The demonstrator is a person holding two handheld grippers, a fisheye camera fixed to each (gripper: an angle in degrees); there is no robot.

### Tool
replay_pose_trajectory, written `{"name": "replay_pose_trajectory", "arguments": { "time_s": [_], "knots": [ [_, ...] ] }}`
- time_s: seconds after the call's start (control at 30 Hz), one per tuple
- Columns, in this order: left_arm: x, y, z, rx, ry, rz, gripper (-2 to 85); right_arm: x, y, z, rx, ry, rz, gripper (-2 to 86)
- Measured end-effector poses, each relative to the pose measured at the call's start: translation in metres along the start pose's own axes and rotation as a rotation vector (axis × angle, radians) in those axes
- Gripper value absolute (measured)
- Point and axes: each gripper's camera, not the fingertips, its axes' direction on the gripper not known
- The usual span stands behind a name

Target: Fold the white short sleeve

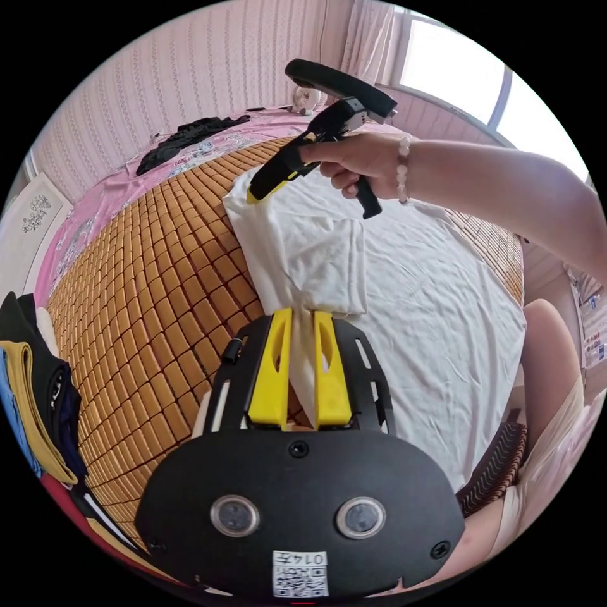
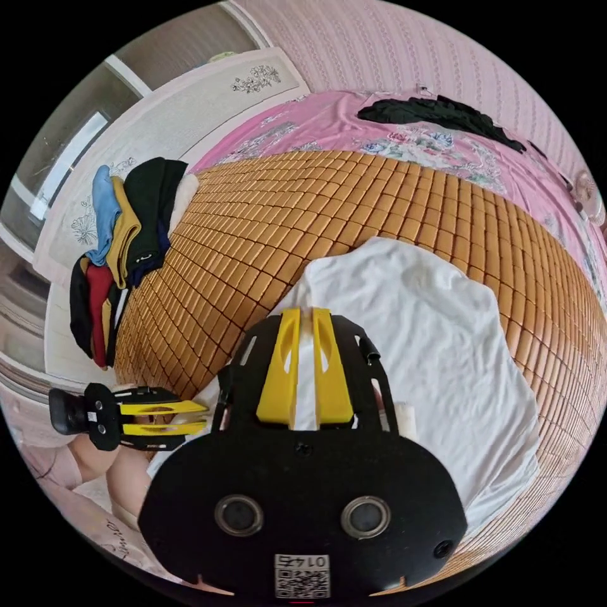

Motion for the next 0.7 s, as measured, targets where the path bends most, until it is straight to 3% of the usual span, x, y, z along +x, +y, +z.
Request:
{"name": "replay_pose_trajectory", "arguments": {
  "time_s": [0.3, 0.47, 0.63, 0.7],
  "knots": [
    [-0.027, 0.011, -0.009, 0.133, -0.06, -0.139, -0.5, -0.021, -0.043, -0.019, 0.057, 0.013, -0.123, 1.9],
    [-0.048, 0.018, 0.008, 0.082, -0.026, -0.269, 4.9, -0.024, -0.047, -0.028, 0.077, 0.072, -0.119, 5.9],
    [-0.039, 0.026, 0.007, 0.09, -0.017, -0.256, 7.2, -0.002, 0.032, -0.113, 0.238, 0.075, -0.142, 7.4],
    [-0.033, 0.028, 0.003, 0.091, -0.021, -0.244, 7.0, 0.016, 0.113, -0.156, 0.293, 0.124, -0.12, 7.2]
  ]
}}
